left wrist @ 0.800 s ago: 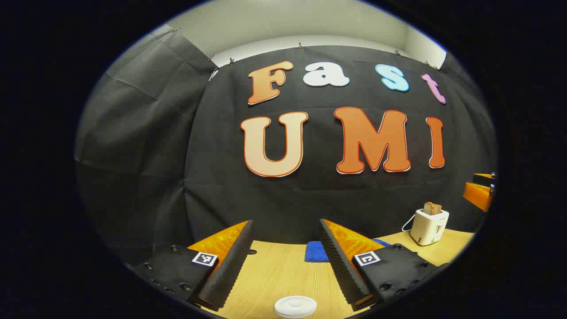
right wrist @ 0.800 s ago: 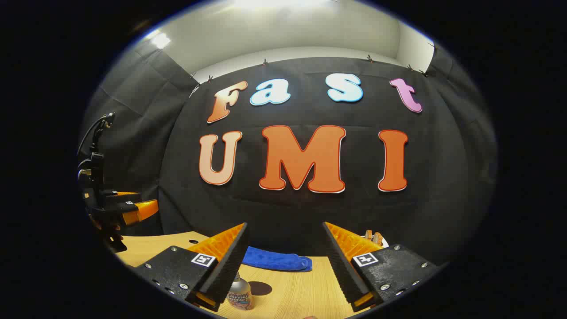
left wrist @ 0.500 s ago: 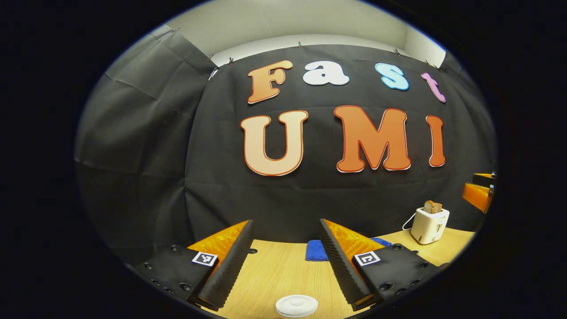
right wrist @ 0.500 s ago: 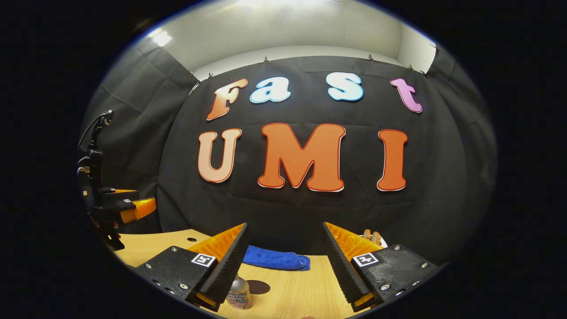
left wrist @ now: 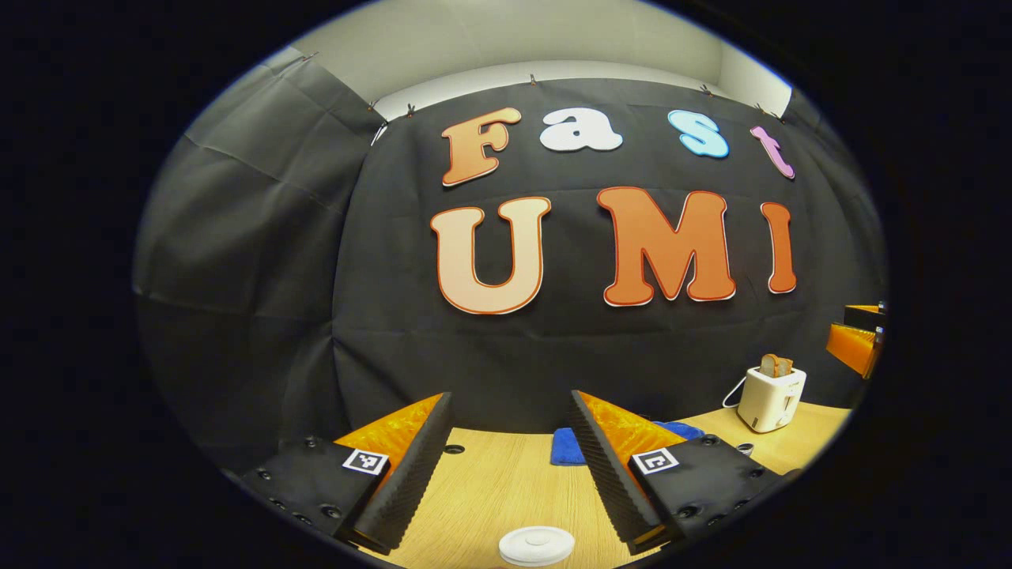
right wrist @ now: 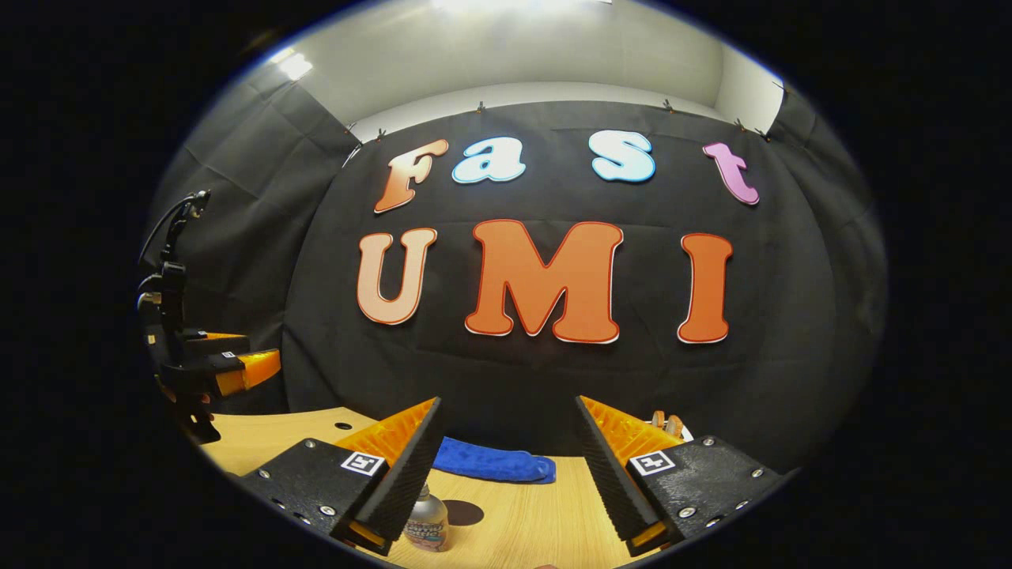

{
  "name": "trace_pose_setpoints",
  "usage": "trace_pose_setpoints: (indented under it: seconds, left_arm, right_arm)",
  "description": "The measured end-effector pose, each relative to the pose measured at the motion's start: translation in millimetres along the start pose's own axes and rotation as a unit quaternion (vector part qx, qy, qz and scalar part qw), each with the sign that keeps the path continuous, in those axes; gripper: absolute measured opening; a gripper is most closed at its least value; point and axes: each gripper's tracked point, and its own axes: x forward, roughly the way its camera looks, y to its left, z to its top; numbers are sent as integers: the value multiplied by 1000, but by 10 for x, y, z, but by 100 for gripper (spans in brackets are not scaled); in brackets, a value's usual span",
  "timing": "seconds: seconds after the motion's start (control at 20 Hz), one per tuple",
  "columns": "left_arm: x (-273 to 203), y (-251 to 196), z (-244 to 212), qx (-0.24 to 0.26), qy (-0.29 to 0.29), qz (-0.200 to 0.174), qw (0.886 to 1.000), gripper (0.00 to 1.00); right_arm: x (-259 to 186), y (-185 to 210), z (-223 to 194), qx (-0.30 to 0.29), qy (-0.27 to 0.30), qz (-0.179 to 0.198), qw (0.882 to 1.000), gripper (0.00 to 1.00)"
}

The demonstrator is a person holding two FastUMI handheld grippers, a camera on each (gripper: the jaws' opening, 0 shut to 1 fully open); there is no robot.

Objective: Open the teacup lid with one hand, grasp the water bottle and pour water into the teacup with the other hand; after pouring, place the water bottle on the coaster and then close the teacup lid.

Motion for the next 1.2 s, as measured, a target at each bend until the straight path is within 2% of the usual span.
trace_pose_setpoints:
  seconds: [0.15,0.35,0.4,0.55,0.75,0.8,0.9,1.2]
  left_arm:
    - [0,-11,-46,-3,4,-4,1000,93]
    - [10,-15,-130,-5,13,-10,1000,93]
    - [2,-26,-157,-5,14,-12,1000,100]
    - [-12,-58,-250,0,19,-18,1000,100]
    - [-24,-103,-468,4,39,-29,999,96]
    - [-31,-110,-520,3,44,-32,999,100]
    - [-42,-128,-653,2,57,-37,998,100]
    - [-59,-158,-1045,4,95,-47,994,96]
  right_arm:
    - [-3,38,-40,16,8,12,1000,96]
    - [6,103,-162,-1,14,20,1000,96]
    - [-1,131,-186,-6,14,23,1000,96]
    - [-11,212,-291,-14,17,33,999,96]
    - [-22,266,-453,-2,36,42,998,96]
    - [-19,286,-497,4,41,46,998,97]
    - [-12,313,-587,12,50,51,997,97]
    - [-5,377,-910,1,81,61,995,98]
